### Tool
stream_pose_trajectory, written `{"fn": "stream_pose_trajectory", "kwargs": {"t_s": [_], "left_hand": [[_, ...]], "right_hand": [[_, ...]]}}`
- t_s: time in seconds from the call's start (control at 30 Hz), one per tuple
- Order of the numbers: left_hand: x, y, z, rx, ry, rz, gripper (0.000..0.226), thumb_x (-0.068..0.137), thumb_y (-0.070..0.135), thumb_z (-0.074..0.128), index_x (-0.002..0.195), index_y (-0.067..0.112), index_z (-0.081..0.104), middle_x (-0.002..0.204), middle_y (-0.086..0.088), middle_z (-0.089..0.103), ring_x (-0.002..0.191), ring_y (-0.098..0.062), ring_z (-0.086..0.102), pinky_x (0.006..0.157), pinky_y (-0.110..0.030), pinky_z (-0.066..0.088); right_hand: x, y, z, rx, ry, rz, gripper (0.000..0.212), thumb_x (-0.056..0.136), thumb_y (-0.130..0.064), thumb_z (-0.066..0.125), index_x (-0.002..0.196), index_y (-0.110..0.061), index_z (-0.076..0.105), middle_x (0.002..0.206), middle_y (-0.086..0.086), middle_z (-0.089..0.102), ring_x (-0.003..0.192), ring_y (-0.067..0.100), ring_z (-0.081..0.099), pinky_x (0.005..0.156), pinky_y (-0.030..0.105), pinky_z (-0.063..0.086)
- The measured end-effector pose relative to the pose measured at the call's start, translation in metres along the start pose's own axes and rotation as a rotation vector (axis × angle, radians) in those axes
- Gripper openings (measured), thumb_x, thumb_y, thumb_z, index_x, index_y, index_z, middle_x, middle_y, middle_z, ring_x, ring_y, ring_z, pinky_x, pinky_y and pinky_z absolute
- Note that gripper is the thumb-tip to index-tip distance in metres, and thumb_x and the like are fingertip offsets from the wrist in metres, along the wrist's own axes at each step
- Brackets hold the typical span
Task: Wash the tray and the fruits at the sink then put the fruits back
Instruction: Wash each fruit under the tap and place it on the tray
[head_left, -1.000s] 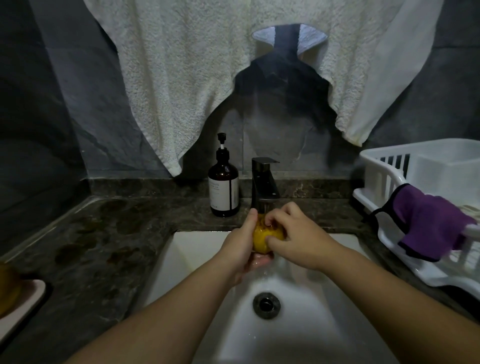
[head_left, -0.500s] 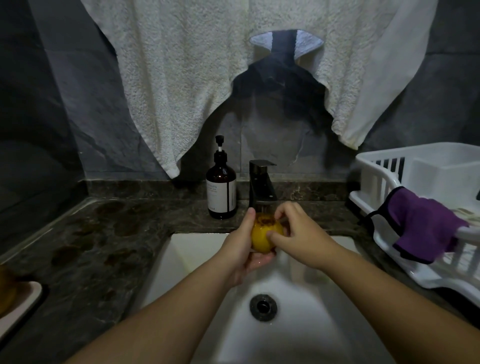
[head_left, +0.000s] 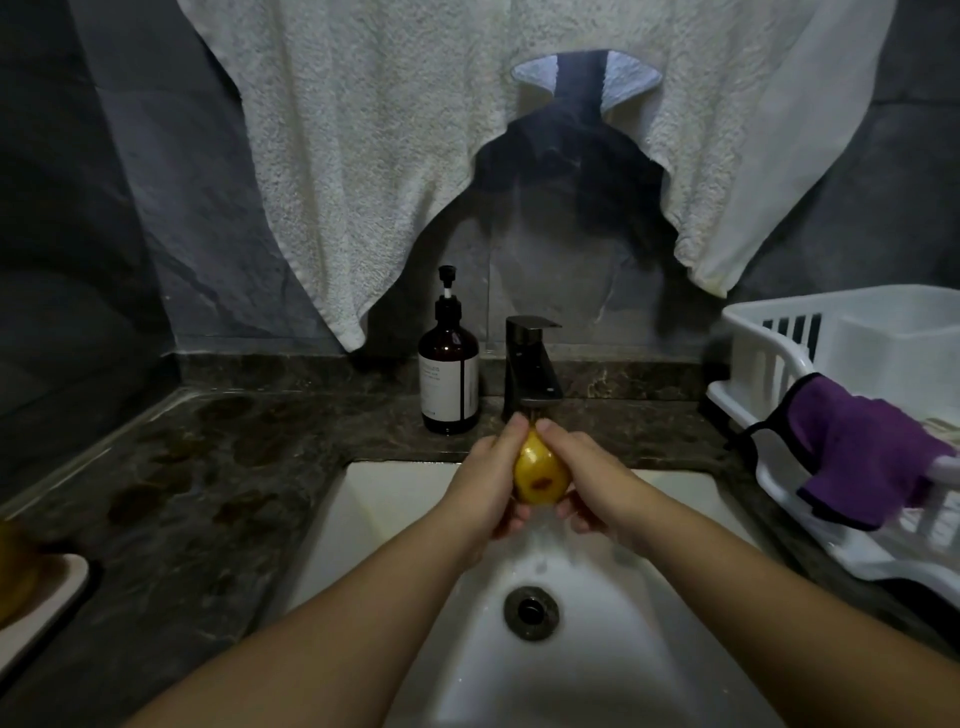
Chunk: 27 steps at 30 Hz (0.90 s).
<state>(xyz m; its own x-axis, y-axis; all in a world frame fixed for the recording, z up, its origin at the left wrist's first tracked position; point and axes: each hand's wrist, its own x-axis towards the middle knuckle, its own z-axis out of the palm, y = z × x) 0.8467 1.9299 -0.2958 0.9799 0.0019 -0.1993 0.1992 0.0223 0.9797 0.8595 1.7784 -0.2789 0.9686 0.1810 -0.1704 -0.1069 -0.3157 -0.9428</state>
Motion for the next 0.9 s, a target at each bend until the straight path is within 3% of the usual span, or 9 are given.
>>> {"fn": "stream_pose_trajectory", "kwargs": {"t_s": [0.1,0.23,0.33,0.4,0.5,0.53,0.7,0.8,0.9], "left_hand": [[0.0,-0.001,0.0,0.141,0.035,0.0,0.066,0.08,0.093,0.045,0.117,0.04,0.054,0.105,-0.004,0.069,0.081,-0.018,0.068,0.061,-0.028,0.054],[-0.002,-0.002,0.004,0.054,-0.076,-0.143,0.083,0.083,0.094,0.036,0.131,0.029,0.054,0.101,-0.015,0.076,0.087,-0.03,0.072,0.07,-0.035,0.056],[0.002,-0.004,0.008,0.063,-0.025,-0.024,0.069,0.092,0.085,0.036,0.137,0.034,0.045,0.11,-0.014,0.072,0.076,-0.023,0.073,0.065,-0.034,0.056],[0.002,-0.004,0.01,0.084,-0.012,0.016,0.064,0.093,0.084,0.034,0.133,0.034,0.046,0.102,-0.014,0.073,0.068,-0.022,0.07,0.061,-0.032,0.053],[-0.004,0.003,0.01,-0.054,-0.088,-0.155,0.079,0.089,0.087,0.037,0.12,0.019,0.064,0.071,-0.009,0.07,0.056,-0.015,0.063,0.05,-0.024,0.047],[-0.004,0.004,0.009,-0.058,-0.102,-0.176,0.081,0.09,0.087,0.038,0.117,0.016,0.066,0.069,-0.009,0.069,0.055,-0.014,0.062,0.049,-0.023,0.047],[0.004,0.0,0.012,0.072,-0.008,-0.03,0.069,0.095,0.076,0.044,0.129,0.018,0.058,0.111,-0.016,0.072,0.092,-0.031,0.075,0.087,-0.048,0.063],[-0.002,0.004,0.008,-0.028,-0.071,-0.116,0.073,0.093,0.081,0.04,0.115,0.016,0.067,0.077,-0.008,0.071,0.063,-0.017,0.068,0.057,-0.028,0.053],[0.001,0.002,0.008,0.02,-0.011,-0.047,0.063,0.094,0.079,0.043,0.115,0.022,0.06,0.088,-0.008,0.071,0.065,-0.018,0.068,0.057,-0.028,0.051]], "right_hand": [[-0.001,-0.001,0.004,0.097,-0.054,0.116,0.072,0.081,-0.086,0.051,0.119,-0.026,0.058,0.079,0.009,0.068,0.057,0.017,0.062,0.05,0.027,0.046],[-0.002,-0.001,0.012,0.187,-0.007,0.017,0.047,0.094,-0.065,0.055,0.124,-0.029,0.053,0.113,0.019,0.066,0.078,0.033,0.075,0.067,0.041,0.061],[-0.004,-0.004,0.012,0.027,-0.002,0.041,0.057,0.093,-0.077,0.04,0.119,-0.028,0.057,0.094,0.01,0.068,0.058,0.015,0.068,0.051,0.025,0.048],[-0.005,-0.007,0.013,-0.011,0.032,0.025,0.057,0.096,-0.074,0.036,0.112,-0.025,0.061,0.089,0.01,0.068,0.059,0.015,0.066,0.049,0.024,0.049],[0.001,0.0,0.016,-0.158,0.178,-0.197,0.042,0.101,-0.059,0.042,0.116,-0.024,0.057,0.109,0.009,0.063,0.092,0.022,0.066,0.077,0.041,0.058],[0.002,0.002,0.015,-0.18,0.186,-0.226,0.038,0.101,-0.058,0.043,0.116,-0.026,0.057,0.11,0.008,0.062,0.093,0.02,0.065,0.076,0.04,0.056],[0.002,-0.001,0.021,0.009,0.084,-0.011,0.047,0.098,-0.07,0.036,0.11,-0.03,0.058,0.091,0.007,0.07,0.073,0.019,0.07,0.049,0.022,0.046],[0.006,0.004,0.019,-0.215,0.206,-0.319,0.035,0.098,-0.066,0.04,0.104,-0.036,0.057,0.102,0.0,0.063,0.09,0.013,0.064,0.066,0.031,0.05],[0.002,0.002,0.017,-0.094,0.088,-0.203,0.039,0.098,-0.068,0.04,0.112,-0.035,0.057,0.095,0.001,0.067,0.078,0.016,0.07,0.058,0.026,0.05]]}}
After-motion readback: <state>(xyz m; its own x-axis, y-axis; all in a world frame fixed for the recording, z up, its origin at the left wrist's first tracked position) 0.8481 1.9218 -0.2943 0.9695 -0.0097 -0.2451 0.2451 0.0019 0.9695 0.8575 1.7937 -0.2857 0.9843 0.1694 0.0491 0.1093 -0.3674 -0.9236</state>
